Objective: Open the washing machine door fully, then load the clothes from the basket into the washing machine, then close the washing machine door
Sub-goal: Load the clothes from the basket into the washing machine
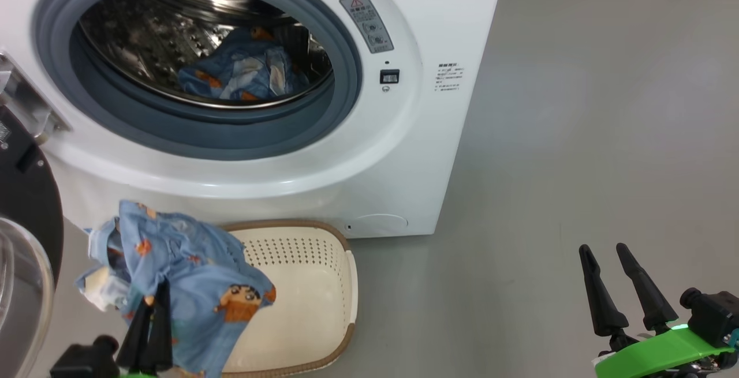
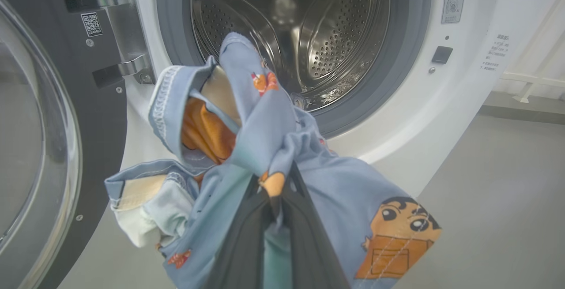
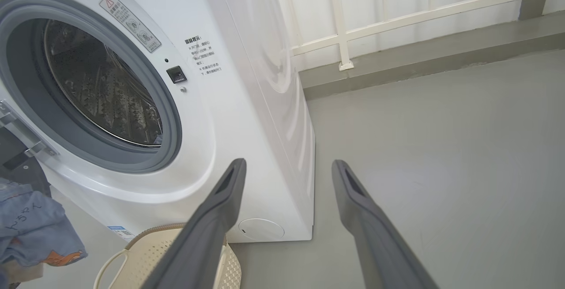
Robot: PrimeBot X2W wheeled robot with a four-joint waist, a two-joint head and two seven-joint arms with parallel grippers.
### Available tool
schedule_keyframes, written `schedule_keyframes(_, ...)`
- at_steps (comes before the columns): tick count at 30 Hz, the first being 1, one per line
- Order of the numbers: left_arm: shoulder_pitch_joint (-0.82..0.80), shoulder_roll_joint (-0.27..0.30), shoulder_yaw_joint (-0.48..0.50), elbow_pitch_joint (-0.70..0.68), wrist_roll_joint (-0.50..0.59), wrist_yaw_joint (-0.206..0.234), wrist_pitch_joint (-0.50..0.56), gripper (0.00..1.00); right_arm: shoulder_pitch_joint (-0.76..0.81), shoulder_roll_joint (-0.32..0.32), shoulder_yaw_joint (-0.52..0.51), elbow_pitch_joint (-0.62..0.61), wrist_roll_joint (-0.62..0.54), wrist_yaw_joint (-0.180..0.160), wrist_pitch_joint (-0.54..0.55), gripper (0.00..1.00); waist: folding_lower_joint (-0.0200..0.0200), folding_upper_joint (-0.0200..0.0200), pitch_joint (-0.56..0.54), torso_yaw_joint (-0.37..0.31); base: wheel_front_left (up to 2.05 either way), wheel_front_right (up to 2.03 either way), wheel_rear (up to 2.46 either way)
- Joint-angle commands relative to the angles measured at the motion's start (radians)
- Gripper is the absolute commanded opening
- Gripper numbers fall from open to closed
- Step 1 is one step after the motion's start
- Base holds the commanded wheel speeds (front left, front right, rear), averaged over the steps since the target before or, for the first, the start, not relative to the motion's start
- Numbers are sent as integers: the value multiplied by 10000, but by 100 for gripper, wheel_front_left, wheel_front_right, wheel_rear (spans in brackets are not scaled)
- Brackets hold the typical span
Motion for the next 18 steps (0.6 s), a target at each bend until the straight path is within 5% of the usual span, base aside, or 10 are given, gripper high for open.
schedule_keyframes(1, -645, 137, 325, -184, -22, -16, -66, 0, -271, -81, 187, -273, 112, 16, -48, 100, 0, 0, 235, -31, 0, 0, 0)
schedule_keyframes(18, -5412, 1024, 108, 1052, -134, -16, -66, 0, -1699, 299, 416, -479, 65, 16, -48, 100, 0, 0, 2589, -512, 0, 0, 0)
